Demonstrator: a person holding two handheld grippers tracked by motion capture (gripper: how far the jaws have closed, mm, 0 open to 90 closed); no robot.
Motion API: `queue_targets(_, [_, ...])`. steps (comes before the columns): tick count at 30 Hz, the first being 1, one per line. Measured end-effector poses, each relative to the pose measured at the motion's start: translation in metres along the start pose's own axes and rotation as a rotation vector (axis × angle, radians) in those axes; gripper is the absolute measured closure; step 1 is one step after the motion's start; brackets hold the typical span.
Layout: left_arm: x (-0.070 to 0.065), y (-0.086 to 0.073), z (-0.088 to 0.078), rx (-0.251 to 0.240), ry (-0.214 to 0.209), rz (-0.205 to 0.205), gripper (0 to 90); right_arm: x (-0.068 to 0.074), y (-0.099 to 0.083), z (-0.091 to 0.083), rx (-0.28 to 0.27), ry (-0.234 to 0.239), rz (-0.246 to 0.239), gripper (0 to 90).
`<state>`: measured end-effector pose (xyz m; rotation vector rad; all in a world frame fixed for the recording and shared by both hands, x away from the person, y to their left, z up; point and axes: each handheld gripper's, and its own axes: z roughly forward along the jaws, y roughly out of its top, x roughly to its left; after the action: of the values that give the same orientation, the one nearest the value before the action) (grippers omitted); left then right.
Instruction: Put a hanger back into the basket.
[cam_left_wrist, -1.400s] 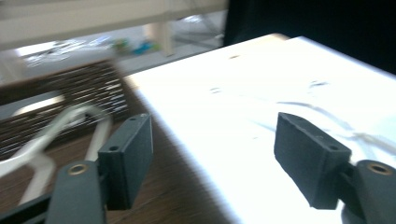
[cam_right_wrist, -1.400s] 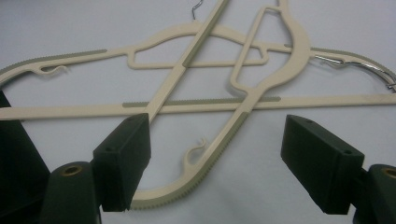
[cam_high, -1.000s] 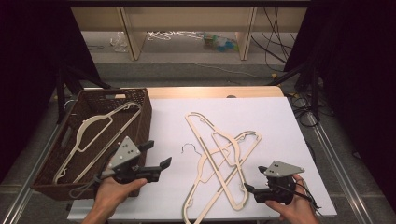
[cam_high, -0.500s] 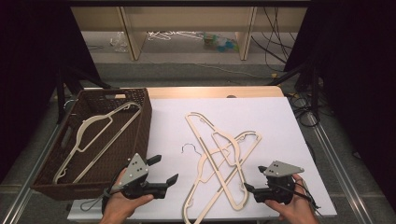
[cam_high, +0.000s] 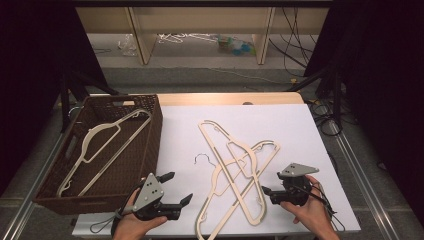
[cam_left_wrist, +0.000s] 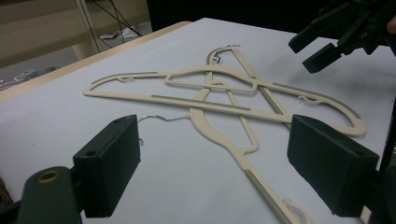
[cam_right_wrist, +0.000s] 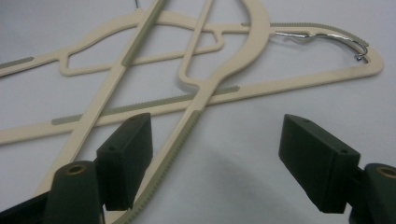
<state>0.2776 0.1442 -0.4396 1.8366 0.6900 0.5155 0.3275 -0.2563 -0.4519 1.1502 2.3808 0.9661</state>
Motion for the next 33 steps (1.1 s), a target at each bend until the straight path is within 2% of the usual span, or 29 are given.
queue_targets(3, [0.0,-0.002,0.002,0.008,0.003,-0.006,17.1,-0.002,0.007,0.008,0.019,-0.002,0.007,32.0])
queue_targets(4, [-0.001,-0.003,0.002,0.013,-0.003,-0.01,17.2,0.001,0.012,0.014,0.057,0.014,0.016,33.6])
queue_targets(5, [-0.001,-0.004,0.002,0.019,-0.006,-0.005,17.1,0.002,0.013,0.018,0.071,0.008,-0.001,36.0])
queue_targets(6, [-0.001,-0.004,0.002,0.019,-0.007,0.005,17.2,0.005,0.015,0.023,0.085,0.008,0.016,37.2])
queue_targets(7, [-0.002,-0.004,0.003,0.019,-0.01,-0.006,17.2,0.005,0.015,0.023,0.085,0.008,0.016,37.2])
queue_targets(8, [-0.002,-0.004,0.003,0.017,-0.015,0.002,17.2,0.006,0.016,0.027,0.104,0.01,-0.002,37.3])
queue_targets(9, [-0.002,-0.004,0.003,0.021,-0.015,0.002,17.2,0.007,0.017,0.03,0.137,0.013,-0.001,38.8])
queue_targets(11, [-0.002,-0.005,0.004,0.028,-0.015,0.009,17.4,0.009,0.02,0.04,0.165,0.016,-0.013,44.1])
queue_targets(14, [-0.002,-0.005,0.004,0.032,-0.012,0.013,17.7,0.011,0.021,0.043,0.183,0.02,-0.019,46.6])
queue_targets(16, [-0.002,-0.005,0.005,0.03,-0.02,0.009,17.7,0.013,0.022,0.046,0.237,0.037,-0.024,48.8])
queue_targets(18, [-0.002,-0.006,0.005,0.04,-0.018,0.009,17.8,0.016,0.023,0.046,0.258,0.023,-0.018,52.5])
queue_targets(19, [-0.002,-0.006,0.005,0.044,-0.013,0.024,18.0,0.017,0.025,0.044,0.288,0.018,-0.001,55.8])
queue_targets(22, [-0.002,-0.007,0.006,0.05,-0.016,0.026,18.2,0.015,0.026,0.046,0.281,0.013,-0.018,57.3])
queue_targets(24, [-0.002,-0.007,0.006,0.045,-0.01,0.022,18.6,0.014,0.027,0.046,0.301,0.011,-0.021,61.2])
queue_targets(25, [0.0,-0.007,0.006,0.044,-0.02,0.038,18.7,0.013,0.028,0.046,0.304,0.016,-0.02,64.0])
queue_targets(26, [-0.001,-0.007,0.006,0.044,-0.014,0.022,18.7,0.011,0.028,0.046,0.307,0.017,-0.011,66.4])
queue_targets(28, [0.0,-0.008,0.006,0.043,-0.013,0.024,18.9,0.004,0.028,0.045,0.313,0.048,0.027,68.9])
queue_targets(33, [-0.001,-0.008,0.006,0.051,-0.009,0.032,19.2,0.0,0.028,0.043,0.328,0.053,0.0,75.8])
